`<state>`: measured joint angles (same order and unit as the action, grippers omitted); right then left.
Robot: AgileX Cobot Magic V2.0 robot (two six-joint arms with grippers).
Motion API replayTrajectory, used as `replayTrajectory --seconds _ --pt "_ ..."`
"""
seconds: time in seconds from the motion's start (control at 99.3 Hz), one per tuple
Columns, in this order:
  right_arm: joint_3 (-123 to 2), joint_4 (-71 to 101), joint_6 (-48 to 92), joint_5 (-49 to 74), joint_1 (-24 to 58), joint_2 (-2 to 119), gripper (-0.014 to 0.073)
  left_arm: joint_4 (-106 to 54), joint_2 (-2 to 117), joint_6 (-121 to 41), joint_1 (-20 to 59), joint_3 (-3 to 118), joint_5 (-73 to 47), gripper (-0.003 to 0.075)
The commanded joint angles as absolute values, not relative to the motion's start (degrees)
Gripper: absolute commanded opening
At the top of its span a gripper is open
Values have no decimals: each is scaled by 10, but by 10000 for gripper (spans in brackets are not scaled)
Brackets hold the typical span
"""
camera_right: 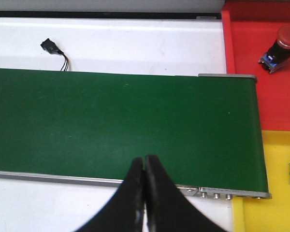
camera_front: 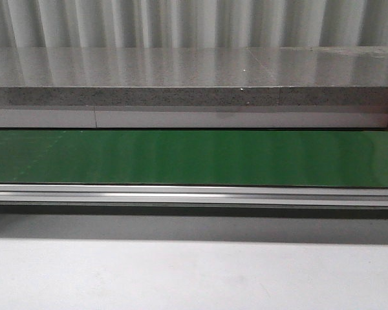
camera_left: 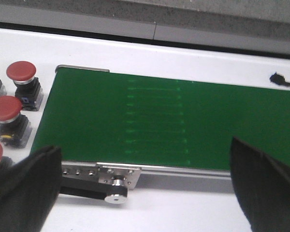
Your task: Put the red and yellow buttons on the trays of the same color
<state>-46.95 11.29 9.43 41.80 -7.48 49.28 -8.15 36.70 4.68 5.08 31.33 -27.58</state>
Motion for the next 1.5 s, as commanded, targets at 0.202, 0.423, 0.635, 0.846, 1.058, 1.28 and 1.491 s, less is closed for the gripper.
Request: replayTrajectory --seconds 0.202,0.423,0.635,0.846,1.058,1.28,1.491 --pt "-483 118 99 389 -74 488 -124 -51 481 233 -62 371 -218 650" --pt "-483 118 99 389 -74 488 -124 -64 592 236 -169 389 -216 650" --pt "-483 118 99 389 -74 488 -124 -94 690 236 -202 389 -176 650" --pt "-483 118 99 389 -74 488 -124 -100 771 236 -202 390 -130 650" --pt "-483 118 99 389 -74 488 -124 -100 827 236 -202 409 -124 650" --pt "-483 118 99 389 -74 488 -124 -98 843 236 -202 422 -111 650" --pt "-483 118 99 389 -74 488 -124 -92 843 236 -202 422 -104 650"
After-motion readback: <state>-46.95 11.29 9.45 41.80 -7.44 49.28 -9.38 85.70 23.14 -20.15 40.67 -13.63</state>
